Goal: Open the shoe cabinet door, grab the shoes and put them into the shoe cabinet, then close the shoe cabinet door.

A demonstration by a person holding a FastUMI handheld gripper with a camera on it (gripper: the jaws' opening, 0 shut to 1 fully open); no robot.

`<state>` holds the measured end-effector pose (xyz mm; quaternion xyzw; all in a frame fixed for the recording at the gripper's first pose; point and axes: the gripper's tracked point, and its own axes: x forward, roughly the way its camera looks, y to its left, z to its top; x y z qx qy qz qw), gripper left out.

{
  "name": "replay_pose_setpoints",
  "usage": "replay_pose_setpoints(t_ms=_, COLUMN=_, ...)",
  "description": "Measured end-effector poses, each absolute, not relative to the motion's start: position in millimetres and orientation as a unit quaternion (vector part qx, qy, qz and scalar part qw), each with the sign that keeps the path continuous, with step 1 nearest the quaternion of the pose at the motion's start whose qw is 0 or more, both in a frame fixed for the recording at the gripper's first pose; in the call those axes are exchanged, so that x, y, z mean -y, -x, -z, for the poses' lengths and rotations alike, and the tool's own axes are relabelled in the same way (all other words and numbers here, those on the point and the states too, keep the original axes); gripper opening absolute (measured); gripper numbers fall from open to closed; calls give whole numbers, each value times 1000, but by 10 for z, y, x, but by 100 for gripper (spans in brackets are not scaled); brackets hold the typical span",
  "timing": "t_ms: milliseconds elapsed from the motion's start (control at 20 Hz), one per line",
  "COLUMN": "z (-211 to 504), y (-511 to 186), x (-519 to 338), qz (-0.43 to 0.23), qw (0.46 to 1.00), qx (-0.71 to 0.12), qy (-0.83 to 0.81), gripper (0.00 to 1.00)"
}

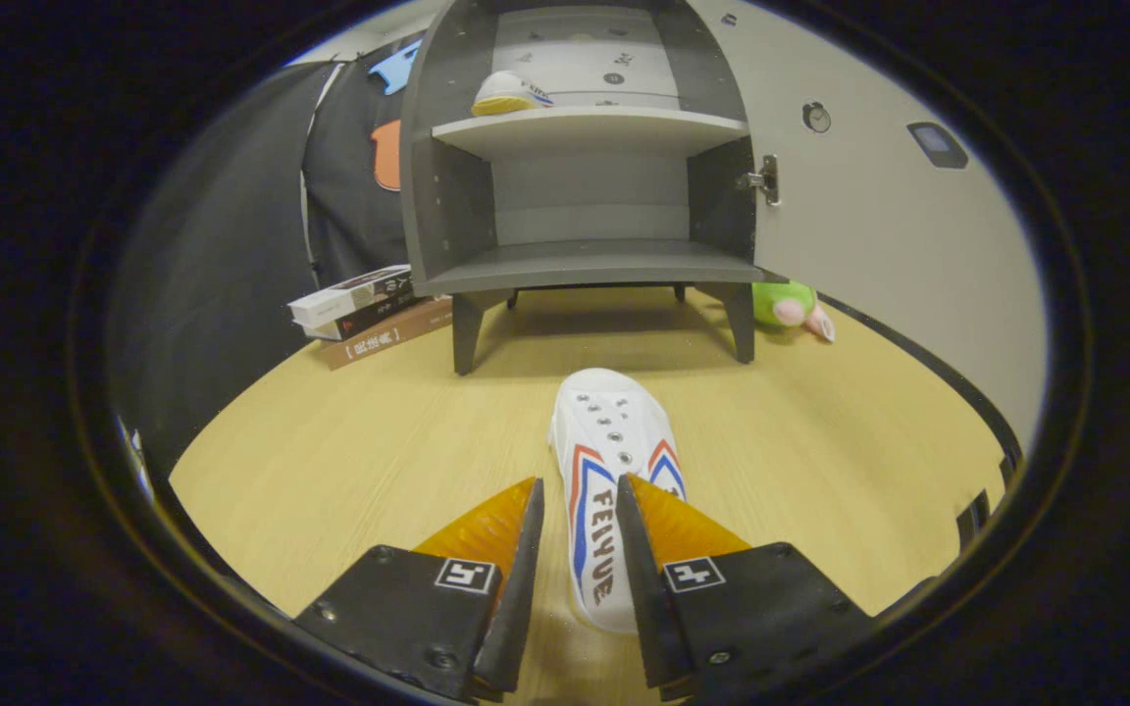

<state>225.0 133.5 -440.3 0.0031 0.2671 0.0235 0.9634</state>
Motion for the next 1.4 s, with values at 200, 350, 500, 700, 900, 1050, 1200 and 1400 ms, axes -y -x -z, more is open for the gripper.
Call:
replay_pose_setpoints(t_ms=200, z=4463, y=-2253, x=-1334, qz=-24, qw=965, qx=-262, qy=3, gripper=48)
replay_pose_setpoints(t_ms=350, z=4602, y=-2293, x=-1477, qz=-50, qw=952, qx=-299, qy=-40, gripper=46)
replay_pose_setpoints(t_ms=500, z=4719, y=-2593, x=-1434, qz=-33, qw=955, qx=-293, qy=-45, gripper=45)
replay_pose_setpoints(t_ms=700, z=4674, y=-2716, x=-1477, qz=-59, qw=949, qx=-282, qy=-126, gripper=16)
replay_pose_setpoints(t_ms=900, z=4555, y=-2684, x=-1412, qz=-62, qw=960, qx=-248, qy=-113, gripper=5)
replay_pose_setpoints(t_ms=1050, z=4517, y=-2566, x=-1379, qz=-55, qw=964, qx=-244, qy=-92, gripper=5)
replay_pose_setpoints(t_ms=1200, z=4346, y=-2489, x=-1374, qz=-64, qw=967, qx=-234, qy=-84, gripper=5)
replay_pose_setpoints(t_ms=1400, z=3923, y=-2336, x=-1443, qz=-86, qw=972, qx=-206, qy=-77, gripper=5)
